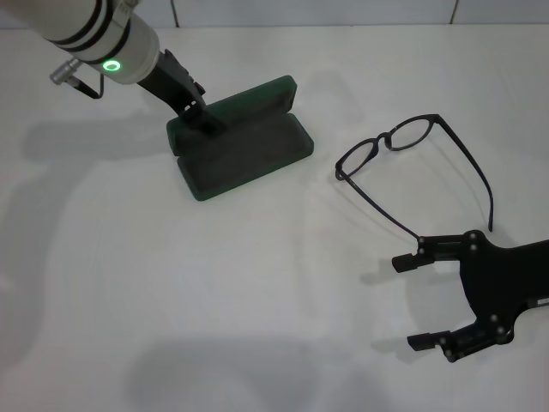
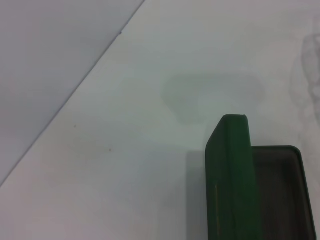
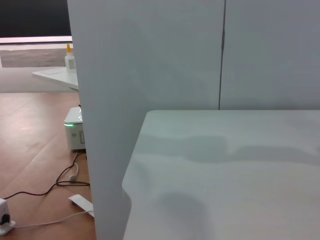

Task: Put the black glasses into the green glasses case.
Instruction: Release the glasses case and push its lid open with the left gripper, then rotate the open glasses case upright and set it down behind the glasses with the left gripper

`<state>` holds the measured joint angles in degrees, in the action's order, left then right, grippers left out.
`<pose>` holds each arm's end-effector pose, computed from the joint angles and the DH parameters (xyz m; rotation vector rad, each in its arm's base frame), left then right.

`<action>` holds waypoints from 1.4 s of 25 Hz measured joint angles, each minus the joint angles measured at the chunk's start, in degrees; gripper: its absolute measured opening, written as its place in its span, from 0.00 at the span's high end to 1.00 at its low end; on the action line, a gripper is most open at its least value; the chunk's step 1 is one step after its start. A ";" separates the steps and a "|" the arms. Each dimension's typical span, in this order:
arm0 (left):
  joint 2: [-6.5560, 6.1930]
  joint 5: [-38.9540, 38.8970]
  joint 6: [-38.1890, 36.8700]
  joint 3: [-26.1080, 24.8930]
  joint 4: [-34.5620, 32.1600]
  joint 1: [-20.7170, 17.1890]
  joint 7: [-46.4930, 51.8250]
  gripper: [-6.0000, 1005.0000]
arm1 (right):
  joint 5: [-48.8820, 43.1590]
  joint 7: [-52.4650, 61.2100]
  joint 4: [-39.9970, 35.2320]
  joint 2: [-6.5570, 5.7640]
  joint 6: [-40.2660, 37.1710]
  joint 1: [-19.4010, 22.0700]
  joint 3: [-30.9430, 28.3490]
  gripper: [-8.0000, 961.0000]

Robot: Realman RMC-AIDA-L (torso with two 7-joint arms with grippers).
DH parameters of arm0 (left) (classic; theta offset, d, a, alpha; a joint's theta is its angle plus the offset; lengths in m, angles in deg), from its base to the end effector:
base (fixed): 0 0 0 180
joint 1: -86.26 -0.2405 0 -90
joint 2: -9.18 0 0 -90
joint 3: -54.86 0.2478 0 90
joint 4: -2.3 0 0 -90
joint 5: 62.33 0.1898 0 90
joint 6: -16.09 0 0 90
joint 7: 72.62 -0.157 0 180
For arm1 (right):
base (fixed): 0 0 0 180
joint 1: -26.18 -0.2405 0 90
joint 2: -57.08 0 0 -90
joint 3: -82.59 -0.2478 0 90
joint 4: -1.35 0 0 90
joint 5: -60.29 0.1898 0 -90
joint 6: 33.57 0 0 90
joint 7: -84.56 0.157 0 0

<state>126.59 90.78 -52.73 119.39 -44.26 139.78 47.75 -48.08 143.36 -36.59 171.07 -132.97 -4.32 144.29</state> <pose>-0.1768 0.4224 -0.0143 -2.6175 -0.4689 0.4582 0.2224 0.2757 -0.0163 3.0448 0.1470 -0.5852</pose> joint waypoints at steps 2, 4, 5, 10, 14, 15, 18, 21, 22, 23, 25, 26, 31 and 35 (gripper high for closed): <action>0.03 -0.11 0.30 0.00 -0.15 -0.01 0.00 0.30 | 0.00 0.00 -0.06 0.01 0.00 0.06 0.00 0.10; 0.26 -0.08 0.92 0.08 -0.37 -0.10 -0.31 0.31 | 0.00 0.00 -0.08 0.00 0.00 0.20 -0.04 0.10; 0.43 -0.04 1.18 0.21 -0.42 -0.15 -0.57 0.32 | 0.00 0.00 -0.09 0.00 0.00 0.27 -0.07 0.10; 0.75 -0.46 1.42 0.39 -0.46 -0.38 -1.21 0.41 | 0.00 0.00 -0.11 0.00 0.00 0.46 -0.19 0.10; 0.77 -0.45 1.49 0.54 -0.40 -0.58 -1.29 0.55 | 0.01 0.00 -0.12 0.00 0.00 0.46 -0.24 0.10; 0.77 -0.50 1.49 0.55 -0.43 -0.60 -1.31 0.59 | 0.00 0.00 -0.12 0.00 0.00 0.48 -0.31 0.10; 0.79 -0.49 1.43 0.57 -0.47 -0.60 -1.35 0.73 | 0.00 0.00 -0.12 0.00 -0.01 0.60 -0.45 0.10; 0.79 -0.43 1.18 0.58 -0.49 -0.59 -1.48 0.80 | 0.00 0.00 -0.12 0.00 0.00 0.62 -0.49 0.10; 0.81 -0.53 1.09 0.59 -0.67 -0.60 -1.67 0.80 | 0.00 0.00 -0.12 0.00 0.00 0.63 -0.51 0.10; 0.85 -0.69 0.99 0.60 -1.00 -0.70 -1.80 0.80 | 0.01 0.00 -0.11 0.00 -0.01 0.66 -0.54 0.10; 1.00 -0.89 0.56 0.60 -2.17 -1.17 -2.03 0.80 | 0.00 0.00 -0.06 0.00 -0.01 0.69 -0.54 0.10; 1.08 -0.88 0.12 0.60 -2.98 -1.62 -2.19 0.80 | 0.00 0.00 -0.04 0.00 -0.01 0.70 -0.54 0.10; 1.43 -1.51 -4.37 0.50 -10.03 -5.44 -5.57 0.80 | 0.01 0.00 -0.05 -0.06 -0.01 0.95 -0.62 0.10; 1.06 -6.72 -10.59 0.08 -16.74 -9.79 -10.20 0.80 | 0.15 0.00 -0.08 -0.24 -0.01 1.13 -0.62 0.10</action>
<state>127.66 84.07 -63.32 119.47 -61.00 129.99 37.55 -47.93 143.36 -36.67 170.83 -132.98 -3.19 143.67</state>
